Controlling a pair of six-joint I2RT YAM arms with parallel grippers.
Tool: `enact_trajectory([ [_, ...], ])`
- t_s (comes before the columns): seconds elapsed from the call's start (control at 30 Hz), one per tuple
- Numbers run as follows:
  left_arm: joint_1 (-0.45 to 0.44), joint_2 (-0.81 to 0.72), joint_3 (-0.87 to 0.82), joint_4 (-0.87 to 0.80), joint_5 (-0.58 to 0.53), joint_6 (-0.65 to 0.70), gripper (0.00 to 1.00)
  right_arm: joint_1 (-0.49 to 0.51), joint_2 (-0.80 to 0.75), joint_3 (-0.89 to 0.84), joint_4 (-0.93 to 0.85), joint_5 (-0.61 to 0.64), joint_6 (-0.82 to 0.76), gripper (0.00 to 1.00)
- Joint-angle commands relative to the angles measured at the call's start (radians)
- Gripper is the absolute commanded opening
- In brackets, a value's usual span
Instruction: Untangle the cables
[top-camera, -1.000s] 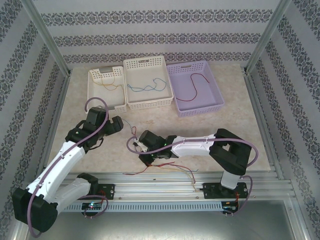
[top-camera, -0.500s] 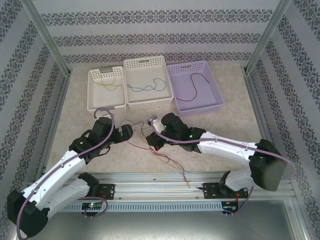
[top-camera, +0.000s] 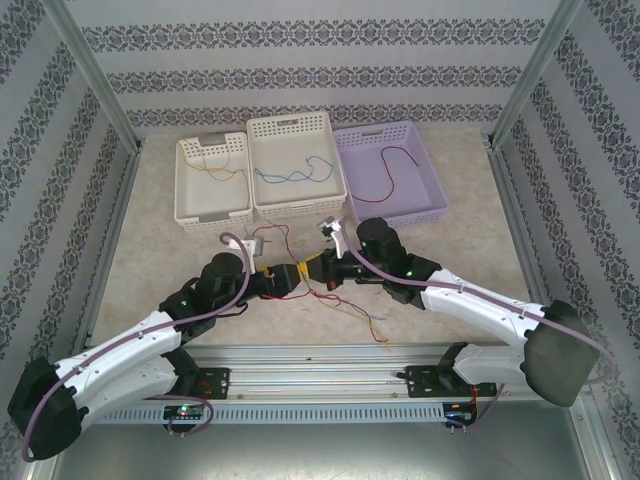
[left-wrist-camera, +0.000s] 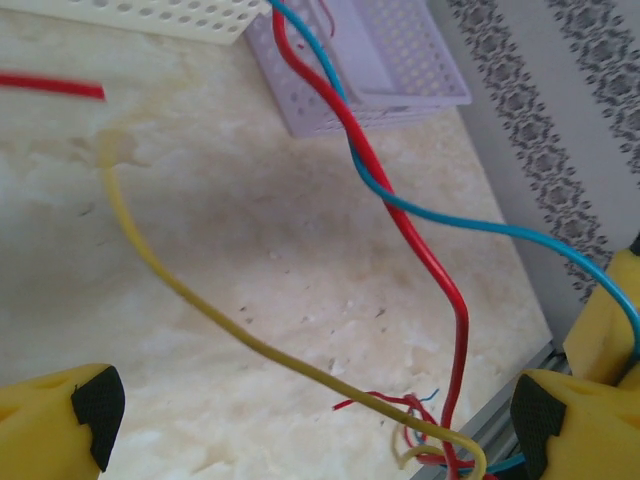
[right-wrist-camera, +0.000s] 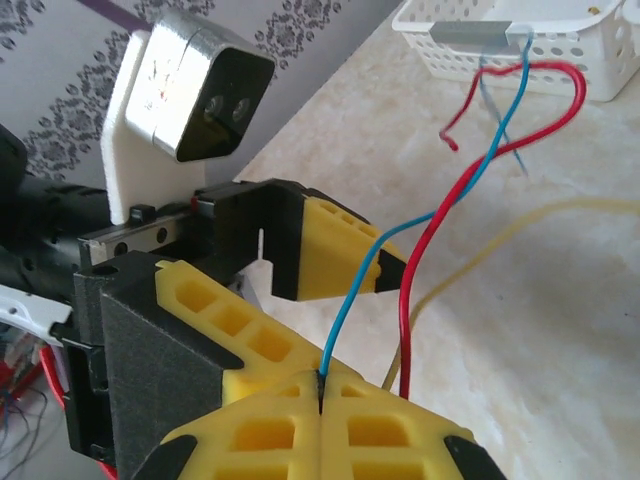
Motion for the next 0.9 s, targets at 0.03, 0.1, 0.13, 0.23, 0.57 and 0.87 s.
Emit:
enact_trajectory([
  [0.03, -0.044, 0.039, -0.035, 0.256, 0.068, -0.035, 1.00, -0.003, -0.028, -0.012, 0.112, -0.055, 0.056, 0.00],
  [0.1, -0.048, 0.054, -0.031, 0.258, 0.053, -0.036, 1.00, -0.004, -0.032, -0.016, 0.135, -0.071, 0.077, 0.00],
  [0.13, -0.048, 0.061, -0.029, 0.261, 0.047, -0.038, 1.00, -0.004, -0.035, -0.024, 0.154, -0.074, 0.092, 0.00],
  [0.23, -0.053, 0.087, -0.025, 0.299, 0.052, -0.041, 1.00, -0.004, -0.056, -0.039, 0.177, -0.063, 0.113, 0.00],
  [0.57, -0.096, 0.170, -0.023, 0.419, 0.053, -0.047, 0.83, -0.010, -0.091, -0.079, 0.223, -0.008, 0.161, 0.00],
  [0.87, -0.132, 0.206, -0.074, 0.519, 0.077, -0.055, 0.49, -0.045, -0.168, -0.112, 0.228, 0.110, 0.215, 0.00],
])
